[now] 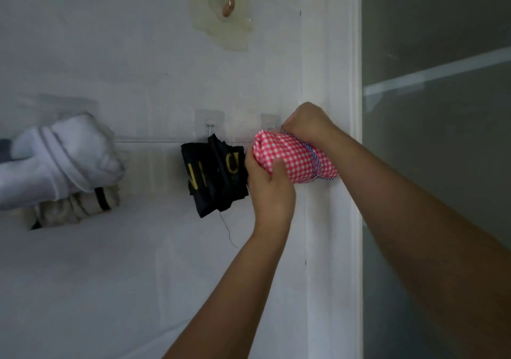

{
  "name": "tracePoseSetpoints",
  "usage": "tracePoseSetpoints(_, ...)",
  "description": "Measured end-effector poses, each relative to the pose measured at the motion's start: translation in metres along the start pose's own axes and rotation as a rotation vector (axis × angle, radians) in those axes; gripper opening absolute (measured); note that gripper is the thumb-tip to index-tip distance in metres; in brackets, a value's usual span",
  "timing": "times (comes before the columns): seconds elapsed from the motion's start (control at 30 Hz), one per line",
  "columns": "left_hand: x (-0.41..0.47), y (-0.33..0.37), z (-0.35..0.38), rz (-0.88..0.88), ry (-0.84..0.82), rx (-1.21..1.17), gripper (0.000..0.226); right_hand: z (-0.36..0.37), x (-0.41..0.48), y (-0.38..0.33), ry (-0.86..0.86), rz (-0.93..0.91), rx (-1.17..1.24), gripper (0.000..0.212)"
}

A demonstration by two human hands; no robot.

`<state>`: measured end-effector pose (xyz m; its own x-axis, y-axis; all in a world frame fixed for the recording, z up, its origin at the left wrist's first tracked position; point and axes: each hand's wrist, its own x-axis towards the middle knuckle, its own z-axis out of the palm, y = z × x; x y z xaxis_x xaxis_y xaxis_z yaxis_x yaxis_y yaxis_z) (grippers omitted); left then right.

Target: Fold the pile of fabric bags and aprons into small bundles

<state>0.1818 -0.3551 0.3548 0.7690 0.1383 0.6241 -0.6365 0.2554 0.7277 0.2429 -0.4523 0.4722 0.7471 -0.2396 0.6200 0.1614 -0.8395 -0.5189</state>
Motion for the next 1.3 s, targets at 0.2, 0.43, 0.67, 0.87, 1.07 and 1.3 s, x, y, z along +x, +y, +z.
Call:
tracePoseSetpoints(0.2,0.002,-0.002,0.004,-0.009,0.007,0.05,0.055,0.007,0.001,-0.007,0.034,0.002,-0.09,0.018)
tracePoseSetpoints(0.43,0.008,0.002,0.006,-0.126,0.031,0.106,0.053,0.013,-0.003,-0.028,-0.05,-0.083,-0.272,0.027)
tracePoseSetpoints(0.67,0.009,-0.004,0.008,-0.084,0.044,0.252,0.054,0.021,-0.001,-0.027,-0.337,-0.127,-0.357,0.04)
tracePoseSetpoints(0.87,0.006,-0.014,0.01,-0.063,0.087,0.268,0.052,0.025,-0.009,-0.008,-0.165,-0.178,-0.207,0.038)
tracePoseSetpoints(1.07,-0.011,-0.028,0.01,-0.109,0.148,0.188,0.06,0.038,-0.041,0.036,0.053,-0.396,-0.135,0.039)
tracePoseSetpoints(1.3,-0.014,-0.022,0.008,-0.083,0.088,0.273,0.059,0.039,-0.071,0.057,0.028,-0.39,-0.025,0.056)
